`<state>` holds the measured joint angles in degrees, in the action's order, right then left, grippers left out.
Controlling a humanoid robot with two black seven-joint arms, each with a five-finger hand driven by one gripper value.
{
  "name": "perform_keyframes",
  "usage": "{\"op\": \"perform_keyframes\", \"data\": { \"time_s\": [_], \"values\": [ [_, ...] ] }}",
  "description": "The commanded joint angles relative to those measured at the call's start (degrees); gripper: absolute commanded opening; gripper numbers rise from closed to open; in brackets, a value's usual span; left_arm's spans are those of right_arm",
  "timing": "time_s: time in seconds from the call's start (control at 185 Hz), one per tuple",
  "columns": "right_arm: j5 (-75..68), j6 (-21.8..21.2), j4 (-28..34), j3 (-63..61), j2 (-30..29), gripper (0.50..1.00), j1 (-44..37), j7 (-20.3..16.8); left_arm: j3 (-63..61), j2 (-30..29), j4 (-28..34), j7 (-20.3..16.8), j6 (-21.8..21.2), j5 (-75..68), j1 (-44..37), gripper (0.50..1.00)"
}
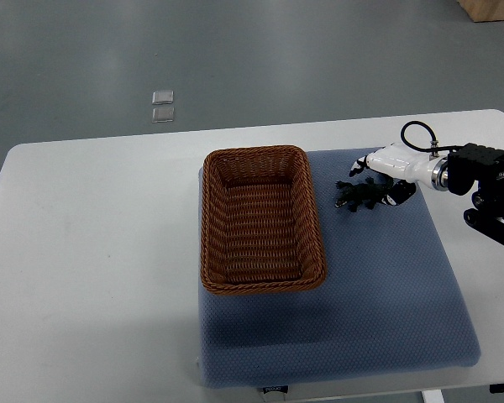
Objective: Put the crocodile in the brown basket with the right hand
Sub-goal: 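Close the right hand fingers around the toy crocodile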
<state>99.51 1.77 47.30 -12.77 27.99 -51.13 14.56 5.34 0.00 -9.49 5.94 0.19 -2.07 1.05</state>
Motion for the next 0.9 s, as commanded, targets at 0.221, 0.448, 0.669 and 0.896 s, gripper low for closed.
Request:
{"op": "perform_keyframes", "data": {
  "time_s": [0.221, 0.448, 0.669, 0.896],
  "values": [
    [-0.02, 0.78, -0.01, 1.08, -0.04, 0.723, 0.15, 0.3, -0.07, 0.0, 0.0, 0.03, -0.01, 0.05, 0.0, 1.0],
    [-0.02, 0.95, -0.37, 1.08, -0.04, 0.537, 0.15, 0.38, 0.02, 0.0, 0.0, -0.05, -0.01, -0.04, 0.0, 1.0],
    [-0.02, 2.01, -0.81, 1.08, 0.05, 0.5, 0.24, 0.3, 0.02, 0.0, 0.0, 0.03, 0.07, 0.05, 0.0, 1.0],
    [-0.19, 3.76, -0.98, 0.99, 0.92, 0.5, 0.24, 0.38, -0.07, 0.0, 0.0, 0.03, -0.01, 0.05, 0.0, 1.0]
  ]
}}
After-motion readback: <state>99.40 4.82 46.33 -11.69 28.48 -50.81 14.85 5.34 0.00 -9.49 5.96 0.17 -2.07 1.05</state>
